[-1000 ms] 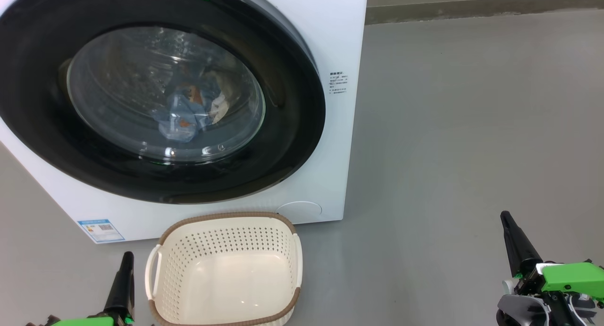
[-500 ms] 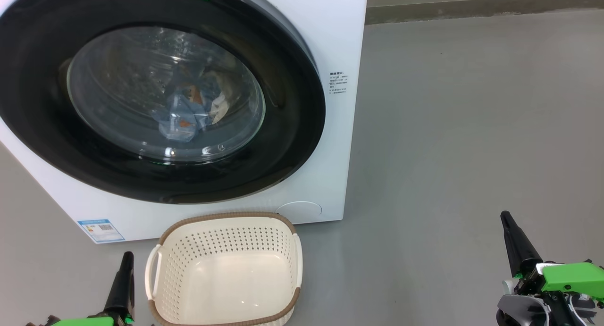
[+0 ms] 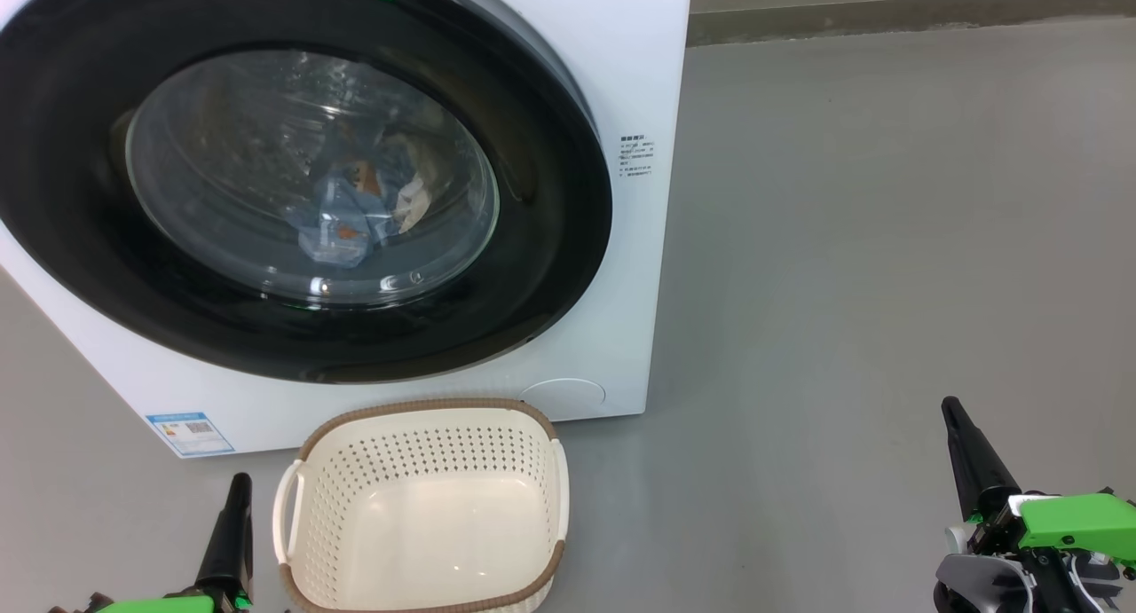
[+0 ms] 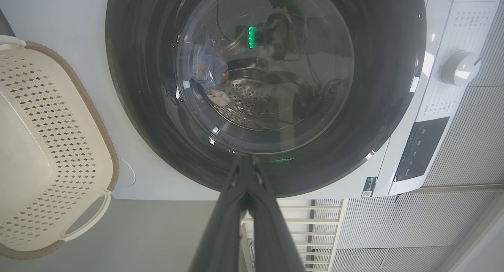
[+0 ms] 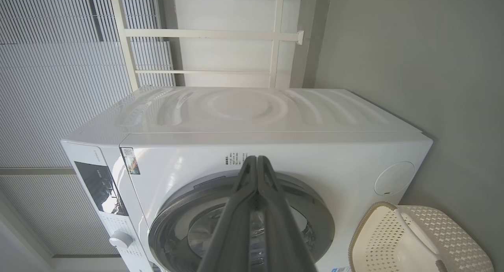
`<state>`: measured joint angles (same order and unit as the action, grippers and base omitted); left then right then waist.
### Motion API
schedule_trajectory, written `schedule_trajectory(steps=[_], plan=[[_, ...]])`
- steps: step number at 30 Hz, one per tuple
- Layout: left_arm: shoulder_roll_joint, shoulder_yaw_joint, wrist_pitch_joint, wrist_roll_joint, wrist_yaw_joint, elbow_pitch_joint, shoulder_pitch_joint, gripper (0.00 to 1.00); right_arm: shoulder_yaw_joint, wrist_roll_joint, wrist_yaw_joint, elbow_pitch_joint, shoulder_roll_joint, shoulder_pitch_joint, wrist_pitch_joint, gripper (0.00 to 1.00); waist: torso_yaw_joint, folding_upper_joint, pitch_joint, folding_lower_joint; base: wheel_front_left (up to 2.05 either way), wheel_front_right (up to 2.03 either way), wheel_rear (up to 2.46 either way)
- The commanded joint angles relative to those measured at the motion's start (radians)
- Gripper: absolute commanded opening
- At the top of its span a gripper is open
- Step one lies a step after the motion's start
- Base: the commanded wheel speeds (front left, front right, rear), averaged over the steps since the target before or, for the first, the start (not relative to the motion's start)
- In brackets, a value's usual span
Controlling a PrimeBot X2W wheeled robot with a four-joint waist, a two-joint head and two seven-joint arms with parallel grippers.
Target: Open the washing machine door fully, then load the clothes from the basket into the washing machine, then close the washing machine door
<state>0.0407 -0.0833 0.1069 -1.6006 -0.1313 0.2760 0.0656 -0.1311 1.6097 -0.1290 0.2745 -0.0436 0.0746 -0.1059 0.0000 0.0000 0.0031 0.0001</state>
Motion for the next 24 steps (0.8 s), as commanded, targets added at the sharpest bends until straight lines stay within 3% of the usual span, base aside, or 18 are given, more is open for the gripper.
schedule_trajectory(steps=[1,24], plan=[[0.009,-0.03,0.006,-0.008,0.001,-0.031,0.042,0.0,0.018,-0.001,-0.002,-0.03,-0.008,0.033,-0.007,0.0,0.0,0.0,0.0,0.0,0.0,0.0,0.0],[0.009,-0.03,0.006,-0.008,0.001,-0.031,0.042,0.0,0.017,-0.001,-0.002,-0.03,-0.007,0.033,-0.007,0.0,0.0,0.0,0.0,-0.0001,0.0,0.0,0.0]])
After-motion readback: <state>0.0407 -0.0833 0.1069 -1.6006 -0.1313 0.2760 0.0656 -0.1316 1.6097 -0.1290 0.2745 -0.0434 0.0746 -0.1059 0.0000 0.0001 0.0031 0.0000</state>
